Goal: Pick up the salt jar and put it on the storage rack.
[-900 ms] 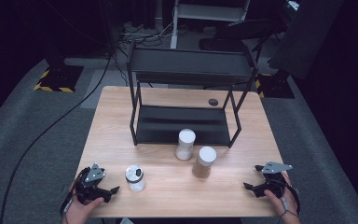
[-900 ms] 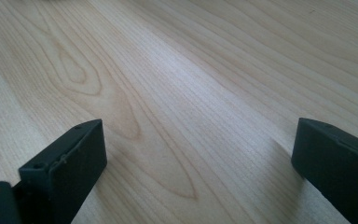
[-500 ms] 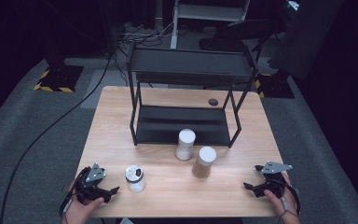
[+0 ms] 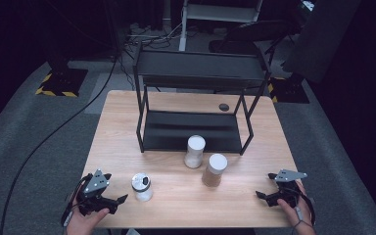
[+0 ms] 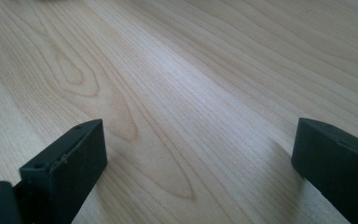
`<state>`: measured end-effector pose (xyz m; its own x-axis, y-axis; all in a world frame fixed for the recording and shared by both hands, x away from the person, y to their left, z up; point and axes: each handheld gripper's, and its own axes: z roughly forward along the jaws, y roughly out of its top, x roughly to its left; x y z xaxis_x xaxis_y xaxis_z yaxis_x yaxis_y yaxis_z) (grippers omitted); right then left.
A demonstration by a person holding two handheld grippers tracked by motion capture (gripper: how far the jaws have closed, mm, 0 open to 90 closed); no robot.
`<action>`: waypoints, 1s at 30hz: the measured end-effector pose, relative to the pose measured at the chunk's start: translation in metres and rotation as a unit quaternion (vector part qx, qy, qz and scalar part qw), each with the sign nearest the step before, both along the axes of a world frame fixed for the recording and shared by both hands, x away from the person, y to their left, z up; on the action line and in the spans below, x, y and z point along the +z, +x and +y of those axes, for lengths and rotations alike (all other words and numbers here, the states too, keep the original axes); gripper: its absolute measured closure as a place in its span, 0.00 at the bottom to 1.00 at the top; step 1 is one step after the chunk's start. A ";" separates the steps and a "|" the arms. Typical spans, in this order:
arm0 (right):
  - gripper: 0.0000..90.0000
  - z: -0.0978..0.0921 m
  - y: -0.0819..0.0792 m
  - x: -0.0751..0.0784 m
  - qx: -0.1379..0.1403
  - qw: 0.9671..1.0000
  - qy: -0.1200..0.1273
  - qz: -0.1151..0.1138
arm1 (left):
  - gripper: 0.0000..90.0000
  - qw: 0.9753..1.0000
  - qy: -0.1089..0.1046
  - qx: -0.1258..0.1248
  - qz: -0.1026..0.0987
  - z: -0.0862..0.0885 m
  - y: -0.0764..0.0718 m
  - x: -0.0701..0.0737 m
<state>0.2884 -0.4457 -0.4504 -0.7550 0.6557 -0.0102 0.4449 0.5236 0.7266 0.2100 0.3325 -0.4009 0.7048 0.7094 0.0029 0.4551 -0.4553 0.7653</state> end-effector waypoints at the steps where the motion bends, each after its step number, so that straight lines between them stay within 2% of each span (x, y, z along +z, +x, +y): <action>1: 0.03 0.000 0.000 0.000 0.000 1.000 0.000 0.000 | 0.05 1.000 -0.001 -0.001 -0.002 -0.001 -0.001 0.002; 4: 0.03 0.000 0.000 0.000 0.000 1.000 0.000 0.000 | 0.05 1.000 -0.006 -0.007 -0.008 -0.002 -0.003 0.006; 12: 0.03 0.000 0.000 0.000 0.000 1.000 0.000 0.000 | 0.05 0.999 -0.045 -0.021 -0.016 0.000 -0.004 0.016; 19: 0.03 0.000 0.000 0.000 0.000 1.000 0.000 0.000 | 0.05 0.998 -0.054 -0.032 -0.024 -0.007 0.001 0.023; 30: 0.03 0.000 0.000 0.000 0.000 1.000 0.000 0.000 | 0.05 0.996 -0.072 -0.042 -0.025 -0.020 0.011 0.026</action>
